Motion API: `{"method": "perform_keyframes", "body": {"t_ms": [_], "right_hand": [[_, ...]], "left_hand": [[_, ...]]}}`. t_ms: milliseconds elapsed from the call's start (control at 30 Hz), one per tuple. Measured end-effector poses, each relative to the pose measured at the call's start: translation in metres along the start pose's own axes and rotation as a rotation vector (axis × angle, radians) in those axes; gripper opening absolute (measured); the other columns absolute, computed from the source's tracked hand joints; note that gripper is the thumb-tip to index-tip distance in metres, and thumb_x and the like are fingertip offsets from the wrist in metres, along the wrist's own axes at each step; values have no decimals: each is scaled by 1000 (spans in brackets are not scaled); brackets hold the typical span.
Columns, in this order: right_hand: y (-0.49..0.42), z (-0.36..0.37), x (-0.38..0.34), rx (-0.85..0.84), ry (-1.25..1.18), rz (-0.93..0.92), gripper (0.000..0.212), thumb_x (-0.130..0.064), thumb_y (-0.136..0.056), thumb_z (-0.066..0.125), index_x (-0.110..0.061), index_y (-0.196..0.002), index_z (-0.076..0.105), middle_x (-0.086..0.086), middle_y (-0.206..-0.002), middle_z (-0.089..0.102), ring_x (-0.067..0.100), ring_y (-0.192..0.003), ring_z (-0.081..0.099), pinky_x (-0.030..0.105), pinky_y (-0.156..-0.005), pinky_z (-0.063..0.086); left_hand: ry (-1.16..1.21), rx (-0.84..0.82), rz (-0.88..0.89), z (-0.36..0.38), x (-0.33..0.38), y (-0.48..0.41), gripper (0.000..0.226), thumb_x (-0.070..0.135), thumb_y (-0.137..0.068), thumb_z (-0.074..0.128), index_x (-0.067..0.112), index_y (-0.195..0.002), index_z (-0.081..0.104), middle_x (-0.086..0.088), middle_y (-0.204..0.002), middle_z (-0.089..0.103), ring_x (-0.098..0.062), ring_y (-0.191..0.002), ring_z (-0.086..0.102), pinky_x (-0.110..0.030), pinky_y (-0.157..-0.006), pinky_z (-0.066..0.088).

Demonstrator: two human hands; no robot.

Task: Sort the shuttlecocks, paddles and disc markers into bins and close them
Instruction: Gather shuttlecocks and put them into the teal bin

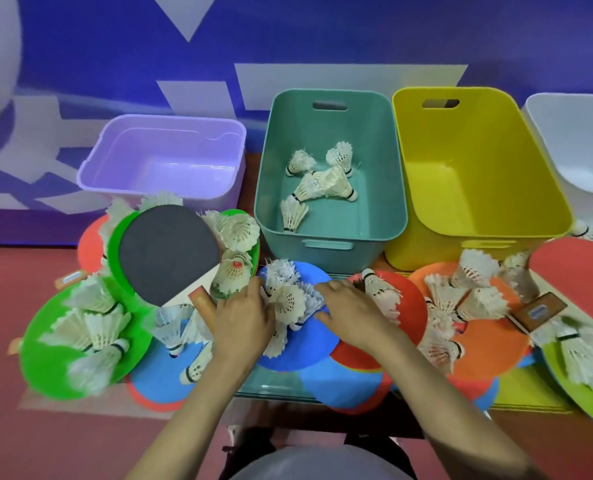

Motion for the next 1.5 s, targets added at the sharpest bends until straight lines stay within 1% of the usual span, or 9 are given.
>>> {"method": "perform_keyframes", "body": {"t_ms": [167,333,567,667,800,933,1067,1267,1500], "right_hand": [[-5,10,-7,23,37,68,20,-15,-94,47,-8,-112,49,11,-113,53,29,-111,48,36,-84,42],[6,9,0,216,-44,75,20,-13,-93,48,-11,-111,55,7,-113,56,27,-109,47,33,-87,40],[32,-2,16,489,-127,-21,13,-13,-86,62,-6,-97,64,8,-97,62,29,-99,52,33,-81,40],[41,-6,20,594,-150,-63,6,-14,-83,65,-9,-83,61,4,-81,60,28,-85,53,32,-68,43],[52,-23,21,707,-173,-145,14,-22,-87,55,-9,-83,59,2,-78,58,21,-83,49,28,-70,41],[60,-53,19,834,-184,-188,17,-24,-90,49,-9,-88,56,3,-83,57,17,-86,45,22,-73,34],[56,-83,20,950,-188,-181,14,-20,-89,53,-7,-90,58,4,-85,59,14,-87,45,21,-75,34],[35,-120,26,955,-183,-79,12,-17,-91,57,-6,-95,59,8,-91,61,21,-93,48,30,-76,37],[-15,-140,33,790,-81,142,22,-19,-96,47,-9,-112,57,10,-109,59,29,-106,47,35,-77,38]], "left_hand": [[48,47,-86,1,5,-1,27,18,-81,47,20,-108,47,0,-51,54,-31,-60,59,-43,-94,21],[278,164,55,4,1,1,13,8,-81,56,9,-93,63,-8,-75,62,-32,-73,57,-32,-67,27],[405,271,131,6,8,9,8,8,-82,67,11,-88,68,-5,-96,53,-26,-89,54,-38,-84,42],[487,347,181,-7,15,12,5,9,-86,63,13,-87,66,0,-95,56,-19,-91,52,-18,-90,33],[723,376,159,-35,23,9,8,12,-90,58,14,-90,65,5,-89,61,-3,-77,50,-8,-72,37],[851,452,183,-64,34,1,7,10,-91,58,13,-93,63,4,-87,60,3,-80,53,-5,-69,38],[950,447,143,-88,48,-13,9,14,-91,58,18,-89,50,6,-82,57,-3,-78,54,-8,-61,38],[795,403,248,-104,52,-59,14,4,-88,57,12,-89,67,2,-93,65,-4,-78,55,-6,-71,38],[322,105,227,-90,74,-132,27,5,-89,49,8,-108,68,-15,-113,61,-34,-103,58,-37,-89,44]]}}
Point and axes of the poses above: each hand's wrist, its own y-axis away from the middle knuckle, its own z-axis out of the palm, x = y × z, the point moved 1 cm from there along -y, towards the middle knuckle
